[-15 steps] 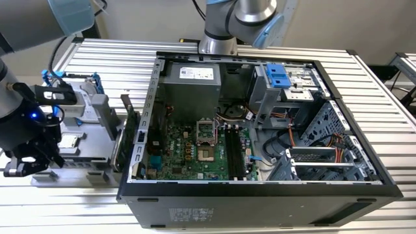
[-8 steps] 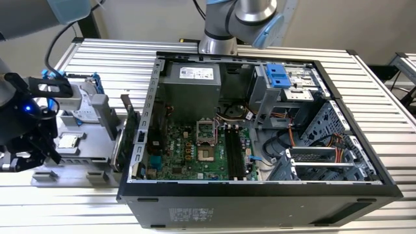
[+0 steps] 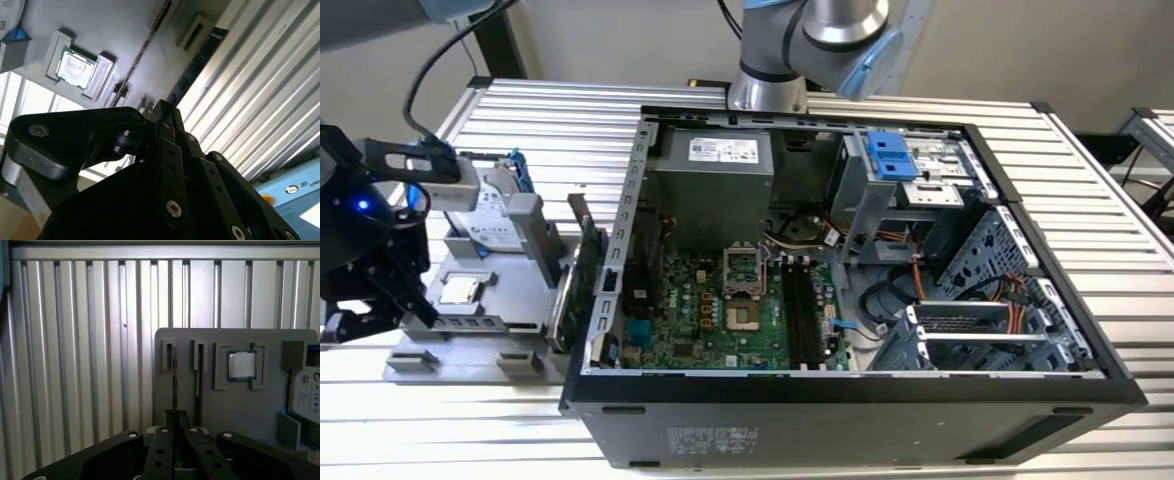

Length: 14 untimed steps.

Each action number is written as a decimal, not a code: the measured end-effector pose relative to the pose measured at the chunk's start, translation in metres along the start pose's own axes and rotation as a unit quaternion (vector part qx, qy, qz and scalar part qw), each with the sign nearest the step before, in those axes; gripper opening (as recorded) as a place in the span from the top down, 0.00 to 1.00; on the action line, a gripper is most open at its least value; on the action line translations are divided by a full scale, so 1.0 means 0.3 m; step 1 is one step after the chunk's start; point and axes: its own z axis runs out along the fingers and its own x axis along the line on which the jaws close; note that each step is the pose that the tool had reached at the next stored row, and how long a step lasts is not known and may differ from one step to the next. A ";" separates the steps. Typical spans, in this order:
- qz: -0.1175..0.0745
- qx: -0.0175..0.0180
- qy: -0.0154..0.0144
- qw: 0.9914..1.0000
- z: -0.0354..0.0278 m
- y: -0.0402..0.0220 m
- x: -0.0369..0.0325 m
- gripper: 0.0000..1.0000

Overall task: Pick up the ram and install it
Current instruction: 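Pick up the ram and move it above insertion slot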

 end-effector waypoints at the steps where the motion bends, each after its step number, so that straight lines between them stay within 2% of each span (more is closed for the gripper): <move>1: 0.000 0.000 0.000 1.000 -0.007 0.000 0.000 1.00; 14: 0.000 0.000 0.000 1.000 -0.103 0.000 -0.002 1.00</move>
